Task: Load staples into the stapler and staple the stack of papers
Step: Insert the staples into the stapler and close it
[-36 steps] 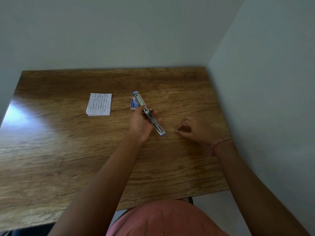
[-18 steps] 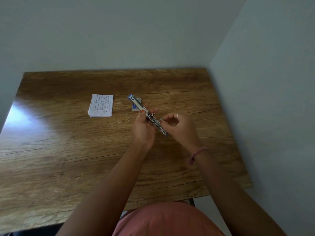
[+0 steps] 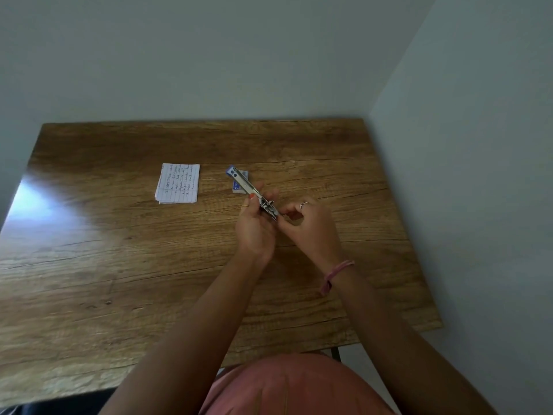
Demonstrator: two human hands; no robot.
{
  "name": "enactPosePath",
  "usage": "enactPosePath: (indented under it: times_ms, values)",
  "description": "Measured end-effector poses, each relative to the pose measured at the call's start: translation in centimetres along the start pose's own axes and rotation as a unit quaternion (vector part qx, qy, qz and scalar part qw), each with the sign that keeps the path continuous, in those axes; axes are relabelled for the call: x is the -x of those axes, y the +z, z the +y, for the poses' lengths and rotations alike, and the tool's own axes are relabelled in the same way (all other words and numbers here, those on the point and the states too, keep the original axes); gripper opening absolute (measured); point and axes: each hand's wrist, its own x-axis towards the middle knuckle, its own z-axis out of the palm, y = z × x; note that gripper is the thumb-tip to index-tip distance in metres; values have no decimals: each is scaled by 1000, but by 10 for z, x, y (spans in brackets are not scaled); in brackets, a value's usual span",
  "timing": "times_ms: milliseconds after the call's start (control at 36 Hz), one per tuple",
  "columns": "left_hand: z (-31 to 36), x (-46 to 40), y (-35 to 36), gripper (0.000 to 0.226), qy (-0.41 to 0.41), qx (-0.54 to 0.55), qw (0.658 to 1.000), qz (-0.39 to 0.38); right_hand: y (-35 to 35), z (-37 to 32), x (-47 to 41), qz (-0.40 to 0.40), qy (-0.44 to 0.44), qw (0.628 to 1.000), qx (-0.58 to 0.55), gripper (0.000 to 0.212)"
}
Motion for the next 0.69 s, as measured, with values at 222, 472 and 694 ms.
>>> enactPosePath:
  times_ms: [222, 472, 694]
  values:
    - [-3, -2, -1, 28, -4, -2, 1000, 10, -4, 1, 1, -13, 4, 1000, 25, 20]
    - [-4, -2, 2, 28, -8, 26, 999, 24, -7, -1, 4, -11, -15, 997, 69, 22]
    - [-5, 0, 1, 27, -5, 26, 1000, 7, -8, 5, 5, -31, -3, 998, 58, 21]
